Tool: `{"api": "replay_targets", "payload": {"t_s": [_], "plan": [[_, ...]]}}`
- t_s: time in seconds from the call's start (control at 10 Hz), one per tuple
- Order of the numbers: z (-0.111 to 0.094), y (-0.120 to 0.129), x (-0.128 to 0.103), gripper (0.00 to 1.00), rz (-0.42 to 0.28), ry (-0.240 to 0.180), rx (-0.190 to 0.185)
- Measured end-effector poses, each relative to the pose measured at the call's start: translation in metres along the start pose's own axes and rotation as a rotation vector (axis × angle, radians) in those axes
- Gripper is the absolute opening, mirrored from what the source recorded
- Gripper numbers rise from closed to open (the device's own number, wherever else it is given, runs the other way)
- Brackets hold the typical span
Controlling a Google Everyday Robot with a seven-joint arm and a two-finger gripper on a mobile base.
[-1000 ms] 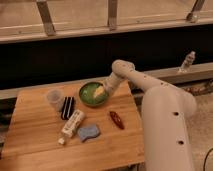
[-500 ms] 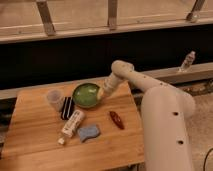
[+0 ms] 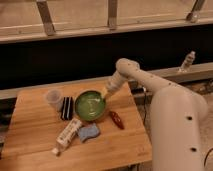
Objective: Drag the ceramic bowl in a circle
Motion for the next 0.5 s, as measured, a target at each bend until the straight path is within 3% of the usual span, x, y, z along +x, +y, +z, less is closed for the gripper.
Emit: {"api": "replay_targets", "payload": {"t_s": [0.3, 0.5], "plan": [[-0.045, -0.04, 0.0, 0.0, 0.06, -0.036, 0.035], [-0.055, -0.047, -0.012, 0.0, 0.066, -0.036, 0.051]]}}
